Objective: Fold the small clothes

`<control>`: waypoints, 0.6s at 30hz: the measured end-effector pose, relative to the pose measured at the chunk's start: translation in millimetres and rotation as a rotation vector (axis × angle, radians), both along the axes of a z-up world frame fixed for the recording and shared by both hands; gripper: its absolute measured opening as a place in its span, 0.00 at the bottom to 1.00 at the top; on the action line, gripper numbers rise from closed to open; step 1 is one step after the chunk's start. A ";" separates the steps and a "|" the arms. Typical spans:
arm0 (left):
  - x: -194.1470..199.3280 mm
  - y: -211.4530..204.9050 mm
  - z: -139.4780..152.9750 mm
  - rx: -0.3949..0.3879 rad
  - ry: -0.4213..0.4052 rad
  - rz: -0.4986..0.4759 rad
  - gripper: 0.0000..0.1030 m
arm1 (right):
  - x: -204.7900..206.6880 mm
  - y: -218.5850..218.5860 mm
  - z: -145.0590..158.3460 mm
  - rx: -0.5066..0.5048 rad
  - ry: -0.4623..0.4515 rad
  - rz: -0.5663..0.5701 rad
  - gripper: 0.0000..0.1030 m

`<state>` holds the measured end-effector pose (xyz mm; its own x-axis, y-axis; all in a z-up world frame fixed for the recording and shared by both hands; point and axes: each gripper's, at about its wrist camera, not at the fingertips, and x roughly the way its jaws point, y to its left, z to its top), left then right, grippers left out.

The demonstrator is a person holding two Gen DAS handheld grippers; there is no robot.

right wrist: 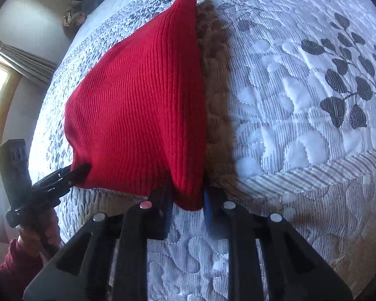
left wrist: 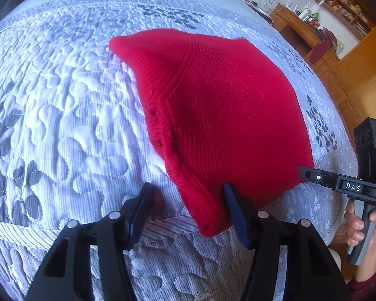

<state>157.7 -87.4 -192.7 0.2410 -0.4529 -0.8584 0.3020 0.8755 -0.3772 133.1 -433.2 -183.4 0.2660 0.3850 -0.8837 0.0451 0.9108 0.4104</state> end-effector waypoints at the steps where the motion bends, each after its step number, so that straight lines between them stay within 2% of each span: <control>1: 2.1 -2.0 -0.4 0.000 -0.004 0.005 0.59 | -0.3 2.8 -0.1 -0.014 -0.006 -0.001 0.19; 6: 0.5 -5.6 2.2 -0.008 -0.046 0.015 0.67 | -0.3 7.4 1.9 -0.038 -0.020 -0.017 0.23; 7: -0.7 -5.4 4.3 -0.006 -0.057 0.028 0.67 | -2.0 10.3 4.6 -0.038 -0.027 -0.027 0.27; 9: -8.4 -2.0 11.6 0.018 -0.073 0.079 0.68 | -12.1 12.1 17.1 -0.074 -0.054 -0.062 0.51; 10: -13.5 0.8 15.6 0.024 -0.082 0.102 0.69 | -19.1 13.9 24.8 -0.112 -0.070 -0.069 0.68; 13: -30.2 11.7 27.6 0.031 -0.092 0.166 0.77 | -40.7 25.5 44.0 -0.229 -0.111 -0.048 0.67; 16: -47.3 25.1 39.7 0.008 -0.079 0.230 0.81 | -62.5 28.8 54.0 -0.229 -0.104 -0.055 0.68; 18: -56.2 31.6 47.8 0.014 -0.075 0.247 0.86 | -73.9 29.9 59.3 -0.238 -0.107 -0.061 0.74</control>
